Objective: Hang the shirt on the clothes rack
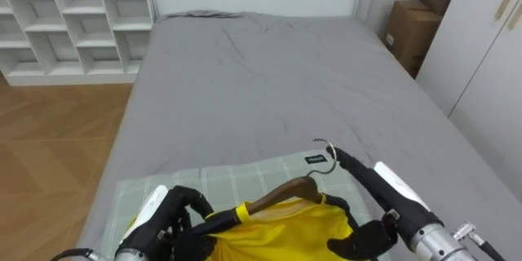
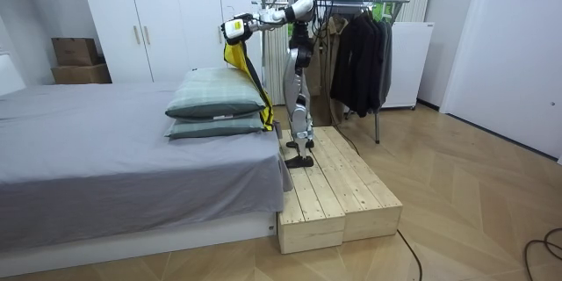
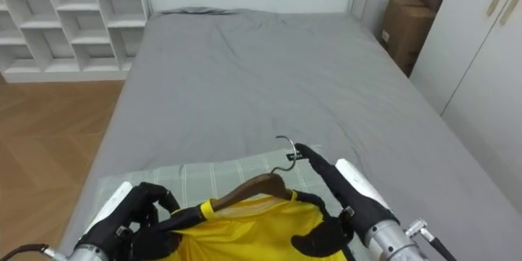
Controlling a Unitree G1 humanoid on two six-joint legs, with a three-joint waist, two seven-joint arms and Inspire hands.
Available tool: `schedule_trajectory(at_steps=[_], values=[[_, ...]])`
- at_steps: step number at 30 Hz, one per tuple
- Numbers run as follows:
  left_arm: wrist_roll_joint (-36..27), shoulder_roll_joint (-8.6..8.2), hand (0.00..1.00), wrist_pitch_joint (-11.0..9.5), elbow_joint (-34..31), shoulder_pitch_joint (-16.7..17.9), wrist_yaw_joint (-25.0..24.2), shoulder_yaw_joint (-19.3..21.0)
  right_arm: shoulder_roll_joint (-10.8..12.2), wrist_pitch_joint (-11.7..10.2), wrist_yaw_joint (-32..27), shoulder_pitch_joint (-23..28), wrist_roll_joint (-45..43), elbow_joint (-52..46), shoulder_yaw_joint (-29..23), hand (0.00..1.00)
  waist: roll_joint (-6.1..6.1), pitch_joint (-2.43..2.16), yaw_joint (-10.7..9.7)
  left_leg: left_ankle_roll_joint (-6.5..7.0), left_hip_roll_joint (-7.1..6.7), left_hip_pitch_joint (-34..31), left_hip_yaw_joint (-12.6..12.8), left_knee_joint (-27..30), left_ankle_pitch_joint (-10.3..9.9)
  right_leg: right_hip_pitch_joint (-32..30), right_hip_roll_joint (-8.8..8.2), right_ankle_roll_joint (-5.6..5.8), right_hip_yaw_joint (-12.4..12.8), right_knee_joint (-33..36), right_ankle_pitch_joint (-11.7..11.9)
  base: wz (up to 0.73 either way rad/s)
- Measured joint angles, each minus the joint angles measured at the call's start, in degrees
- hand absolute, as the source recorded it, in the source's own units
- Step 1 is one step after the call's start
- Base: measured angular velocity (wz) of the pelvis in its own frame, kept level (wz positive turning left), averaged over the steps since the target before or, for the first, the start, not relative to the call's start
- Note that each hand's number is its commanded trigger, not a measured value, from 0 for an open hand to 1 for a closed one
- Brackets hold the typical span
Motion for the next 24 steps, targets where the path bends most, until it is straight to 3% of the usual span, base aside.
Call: schedule_trajectory(at_steps=[8,19,24], values=[[-6.33,0.89,1.0,-0.2,0.0,-0.15,-0.06,-1.86,-0.04,-0.1,0.87,-2.65,1.93,6.7,2.21,0.0,-0.03,0.08,-0.1,-0.04,-0.18,-0.86,-0.65,-0.05,0.03,0.08,-0.14,0.01,-1.3,-0.83,-0.04,0.07],[-7.39,1.71,1.0,-0.21,0.0,-0.15,-0.34,-2.91,0.02,-1.23,-0.74,-5.74,3.92,14.49,2.83,0.0,0.07,0.14,-0.12,0.0,-0.28,-0.86,-0.86,-0.18,-0.02,0.47,-0.31,-0.05,-2.73,-0.45,0.0,0.07],[-10.94,2.44,1.0,-0.22,0.01,-0.1,-0.64,-4.06,0.19,-1.24,-1.8,-5.98,4.88,14.56,2.9,0.0,0.44,0.36,0.0,0.04,-0.43,-0.86,-1.21,-0.05,-0.04,0.39,-0.45,-0.05,-3.1,0.08,0.0,0.03]])
